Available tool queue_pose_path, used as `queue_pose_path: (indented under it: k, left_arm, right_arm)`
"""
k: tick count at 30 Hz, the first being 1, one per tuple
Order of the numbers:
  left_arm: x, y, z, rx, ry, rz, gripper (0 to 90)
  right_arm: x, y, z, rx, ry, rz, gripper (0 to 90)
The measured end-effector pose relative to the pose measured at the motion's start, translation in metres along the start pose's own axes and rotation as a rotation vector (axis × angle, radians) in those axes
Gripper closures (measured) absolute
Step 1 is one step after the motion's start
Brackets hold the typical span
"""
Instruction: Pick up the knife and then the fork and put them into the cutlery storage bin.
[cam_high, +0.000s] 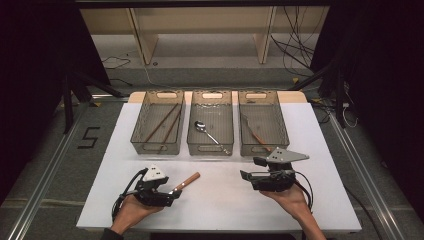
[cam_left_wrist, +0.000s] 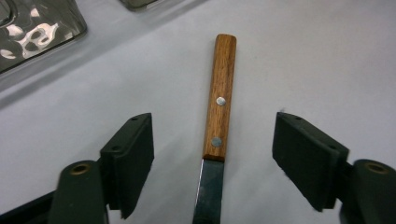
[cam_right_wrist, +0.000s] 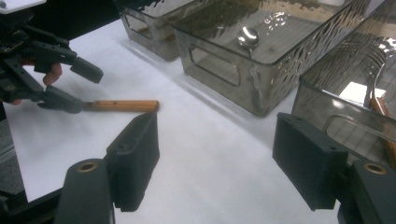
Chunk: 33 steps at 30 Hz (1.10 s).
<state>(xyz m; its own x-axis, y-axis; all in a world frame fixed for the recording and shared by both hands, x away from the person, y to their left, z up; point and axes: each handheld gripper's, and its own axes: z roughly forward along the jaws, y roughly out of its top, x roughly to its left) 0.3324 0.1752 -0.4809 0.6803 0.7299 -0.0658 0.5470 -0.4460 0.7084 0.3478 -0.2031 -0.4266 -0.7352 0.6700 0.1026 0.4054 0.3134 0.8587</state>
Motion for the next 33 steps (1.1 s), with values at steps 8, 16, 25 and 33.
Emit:
queue_pose_path:
  k: [8, 16, 25, 33]
  left_arm:
    - [0.001, 0.01, 0.006, 0.095, -0.031, 0.031, 44.7]
    - [0.003, 0.011, 0.011, 0.133, -0.041, 0.041, 55.7]
    - [0.001, 0.015, 0.016, 0.177, -0.035, 0.067, 66.9]
    - [-0.002, 0.017, 0.017, 0.188, -0.013, 0.107, 75.7]
  right_arm:
    - [0.001, -0.004, -0.002, 0.011, 0.0, 0.002, 32.2]
    - [0.003, -0.005, -0.003, 0.012, 0.003, 0.002, 32.5]
    - [0.005, -0.006, -0.001, 0.016, 0.012, 0.0, 31.7]
    - [0.008, -0.007, -0.001, 0.013, 0.015, -0.008, 30.8]
